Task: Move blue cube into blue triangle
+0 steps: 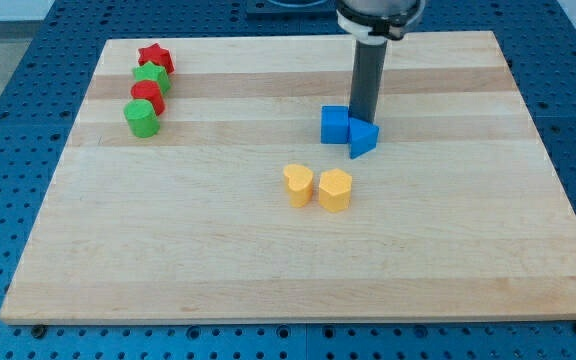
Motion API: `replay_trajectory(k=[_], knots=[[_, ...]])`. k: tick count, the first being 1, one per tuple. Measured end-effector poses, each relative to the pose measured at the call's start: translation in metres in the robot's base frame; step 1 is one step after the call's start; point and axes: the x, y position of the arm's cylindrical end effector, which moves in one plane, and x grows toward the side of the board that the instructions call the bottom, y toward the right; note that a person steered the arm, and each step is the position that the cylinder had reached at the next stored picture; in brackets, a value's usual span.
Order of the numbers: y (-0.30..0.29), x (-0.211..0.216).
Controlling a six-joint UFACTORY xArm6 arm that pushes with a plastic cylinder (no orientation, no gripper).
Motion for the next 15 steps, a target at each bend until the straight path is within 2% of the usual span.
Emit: replay_trajectory(k=[3,4,6,7,11,15], knots=[[0.0,0.045],[0.0,0.027],[-0.011,-0.085],[-0.051,-0.078],[-0.048,0.016],[-0.021,0.029]])
